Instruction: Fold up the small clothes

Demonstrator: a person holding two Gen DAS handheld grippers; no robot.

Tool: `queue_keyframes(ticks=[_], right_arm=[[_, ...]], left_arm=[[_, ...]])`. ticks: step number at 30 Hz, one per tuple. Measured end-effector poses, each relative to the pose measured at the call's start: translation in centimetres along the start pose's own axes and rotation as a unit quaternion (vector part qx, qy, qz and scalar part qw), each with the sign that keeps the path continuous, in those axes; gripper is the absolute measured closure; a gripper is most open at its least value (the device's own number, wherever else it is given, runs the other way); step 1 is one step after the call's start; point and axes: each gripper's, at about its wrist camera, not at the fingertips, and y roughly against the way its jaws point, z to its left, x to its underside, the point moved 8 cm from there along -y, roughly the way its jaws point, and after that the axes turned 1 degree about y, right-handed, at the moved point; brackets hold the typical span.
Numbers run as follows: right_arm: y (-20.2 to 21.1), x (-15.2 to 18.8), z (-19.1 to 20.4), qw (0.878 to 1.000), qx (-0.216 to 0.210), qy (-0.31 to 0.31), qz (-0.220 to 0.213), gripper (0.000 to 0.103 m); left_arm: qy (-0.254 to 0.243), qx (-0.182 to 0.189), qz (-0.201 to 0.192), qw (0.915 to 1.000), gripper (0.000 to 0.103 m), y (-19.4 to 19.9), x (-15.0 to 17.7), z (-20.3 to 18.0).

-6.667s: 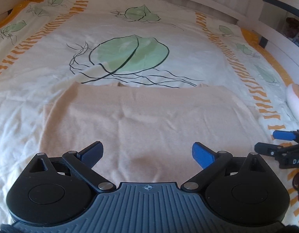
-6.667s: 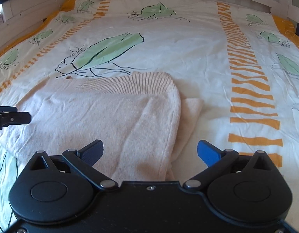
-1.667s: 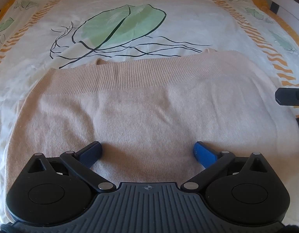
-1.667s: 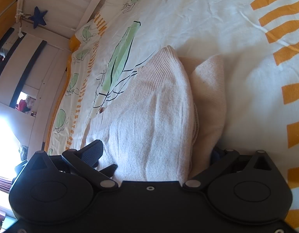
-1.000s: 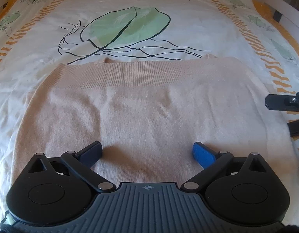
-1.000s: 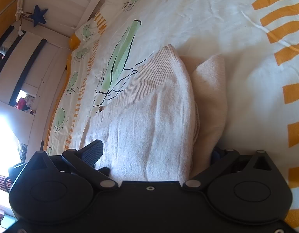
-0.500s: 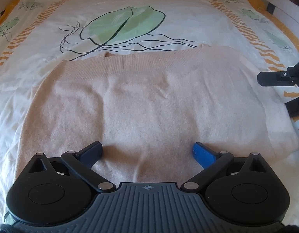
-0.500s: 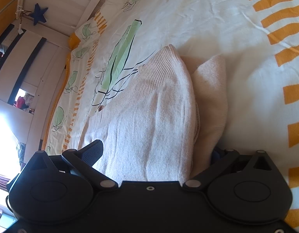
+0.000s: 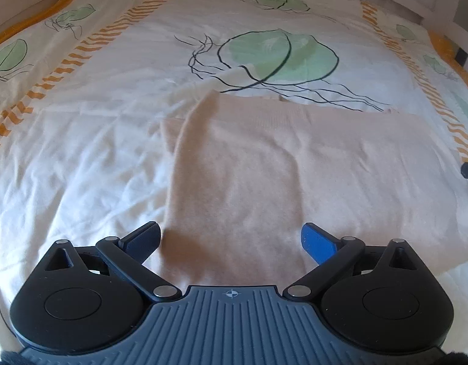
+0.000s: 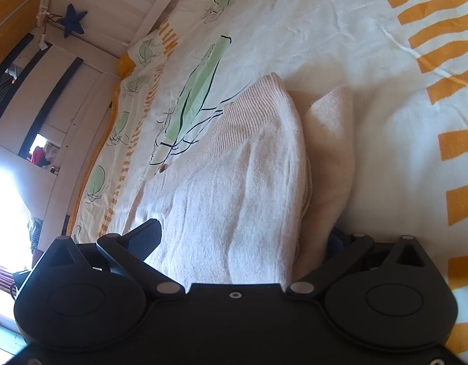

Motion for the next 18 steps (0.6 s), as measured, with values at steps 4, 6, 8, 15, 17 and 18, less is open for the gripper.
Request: queue_keyframes(ticks=[4, 6, 8, 15, 17, 18], right_arm=[[0.2, 0.1, 0.1, 1.0, 0.0, 0.01, -0.01, 0.001], [0.3, 0.2, 0.1, 1.0, 0.0, 0.011, -0.01, 0.002], [0.5, 0.1, 0.0, 1.0, 0.004, 0.004, -0.012, 0.006], [1.5, 0.0, -2.0, 0.997, 0.061, -0.035, -0.028, 0.071], [1.6, 0.0, -1.8, 0.996, 0.068, -0.04, -0.033, 0.075], [1.7, -0.1, -1.3, 0.996, 0.077, -0.032, -0.034, 0.076]], left_arm=[[-0.001, 0.013, -0.008, 0.9999, 0.003, 0.0, -1.3, 1.4], [-0.004, 0.021, -0.013, 0.9997, 0.003, 0.0, -2.0, 1.8], [-0.008, 0.027, -0.018, 0.9994, 0.003, -0.3, -2.7, 2.1], [-0.002, 0.037, -0.037, 0.9986, 0.003, -1.4, -4.1, 4.2], [0.011, 0.042, -0.049, 0.9978, 0.003, -1.6, -3.9, 5.0], [0.02, 0.047, -0.055, 0.9972, 0.003, -1.7, -3.6, 5.5]])
